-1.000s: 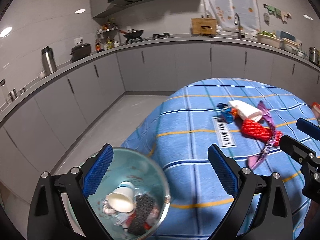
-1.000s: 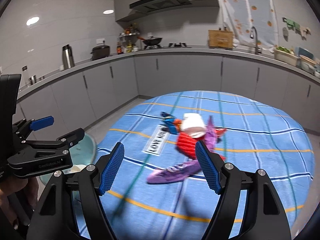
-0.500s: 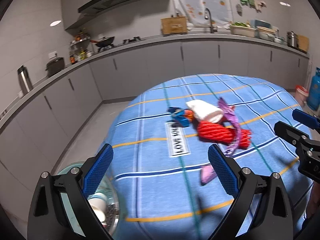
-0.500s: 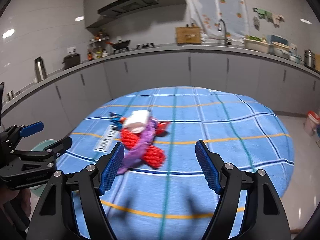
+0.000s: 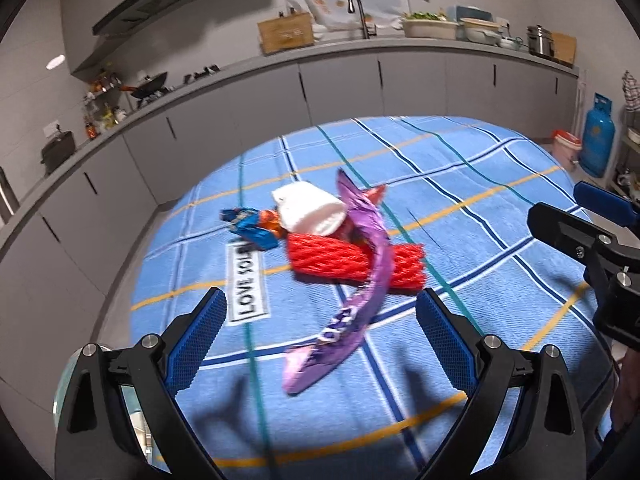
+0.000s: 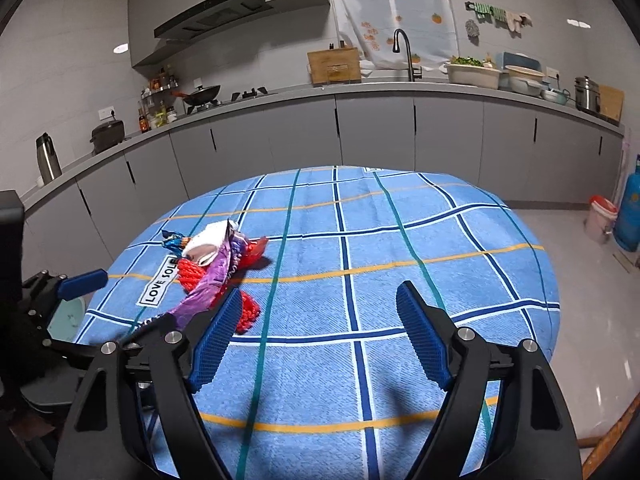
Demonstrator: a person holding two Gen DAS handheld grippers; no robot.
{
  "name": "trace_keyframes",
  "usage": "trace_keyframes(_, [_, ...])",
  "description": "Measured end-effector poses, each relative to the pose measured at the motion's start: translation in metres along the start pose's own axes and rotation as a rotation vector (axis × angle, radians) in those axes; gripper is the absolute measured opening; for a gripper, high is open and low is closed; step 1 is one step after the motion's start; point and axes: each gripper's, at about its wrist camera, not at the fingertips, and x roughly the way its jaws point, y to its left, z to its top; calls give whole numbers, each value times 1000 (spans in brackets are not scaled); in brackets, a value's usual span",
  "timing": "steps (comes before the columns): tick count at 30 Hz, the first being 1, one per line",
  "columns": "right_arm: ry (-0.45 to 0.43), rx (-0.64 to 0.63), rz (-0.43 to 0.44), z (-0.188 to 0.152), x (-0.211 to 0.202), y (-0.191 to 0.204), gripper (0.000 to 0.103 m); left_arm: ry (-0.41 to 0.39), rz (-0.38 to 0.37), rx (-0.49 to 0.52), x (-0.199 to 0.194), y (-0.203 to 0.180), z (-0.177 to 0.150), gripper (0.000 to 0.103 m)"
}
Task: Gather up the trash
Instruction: 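Grasp the purple wrapper with the left tool while the right tool reaches toward the red net bag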
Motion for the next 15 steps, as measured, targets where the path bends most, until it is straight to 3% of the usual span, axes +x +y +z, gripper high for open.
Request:
trace_keyframes(3, [7, 5, -5, -2, 3, -3, 79, 31, -25, 10, 11, -5, -1, 87])
trace_keyframes(6, [12, 11, -8, -1, 4, -5, 79, 74, -73, 17, 22, -9, -4, 67])
trace_keyframes(10, [18, 8, -15, -2, 7, -3, 79, 93, -108, 24, 24, -10, -7, 24])
trace_keyframes(11, [20, 8, -15, -1, 8, -1, 79, 93, -116, 26, 23, -9, -8, 18])
trace_keyframes(15, [34, -4, -11, -3, 12, 4, 79, 59, -122, 16, 5, 0, -8, 12])
